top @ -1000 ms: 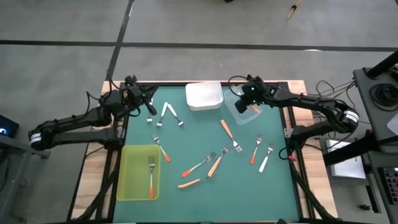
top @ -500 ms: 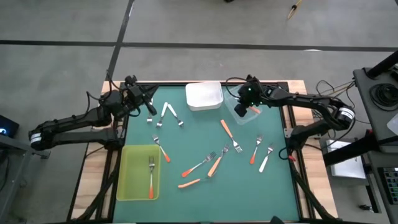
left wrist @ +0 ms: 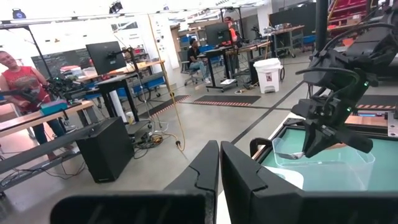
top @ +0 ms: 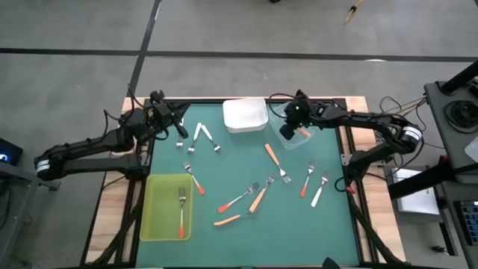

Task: Sort silverware by color (type)
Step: Put the light orange fork into the transparent bin, then adjust the transparent bin

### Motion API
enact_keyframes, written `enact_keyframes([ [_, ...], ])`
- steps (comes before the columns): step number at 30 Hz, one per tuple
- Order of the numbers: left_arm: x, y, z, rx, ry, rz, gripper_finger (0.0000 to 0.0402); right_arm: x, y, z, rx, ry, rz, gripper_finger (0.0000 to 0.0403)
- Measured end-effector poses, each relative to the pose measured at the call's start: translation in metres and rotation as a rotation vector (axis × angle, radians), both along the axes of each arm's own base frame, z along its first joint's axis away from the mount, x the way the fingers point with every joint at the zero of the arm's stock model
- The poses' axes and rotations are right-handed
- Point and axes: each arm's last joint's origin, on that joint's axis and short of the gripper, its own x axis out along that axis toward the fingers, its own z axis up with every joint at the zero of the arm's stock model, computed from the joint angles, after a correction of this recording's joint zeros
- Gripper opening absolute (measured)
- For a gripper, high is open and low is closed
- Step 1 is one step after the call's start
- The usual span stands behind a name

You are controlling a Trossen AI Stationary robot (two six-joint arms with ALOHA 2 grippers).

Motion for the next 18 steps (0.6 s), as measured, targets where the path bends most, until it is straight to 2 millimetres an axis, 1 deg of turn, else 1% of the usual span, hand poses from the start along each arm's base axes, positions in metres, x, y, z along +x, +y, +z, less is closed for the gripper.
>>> enact_keyframes([
  [6, 0.0, 0.0, 0.0, 0.0, 0.0, 0.0, 0.0, 0.0001, -0.0001, -0.0005, 0.006, -0.003, -0.008, 0.0049],
  [13, 0.0, 0.0, 0.0, 0.0, 0.0, 0.0, 0.0, 0.0, 0.0, 0.0001, 0.017, -0.016, -0.029, 0.0066],
  [18, 0.0, 0.0, 0.0, 0.0, 0.0, 0.0, 0.0, -0.0005, 0.0003, 0.0019, 0.022, -0.031, -0.046, 0.0067],
])
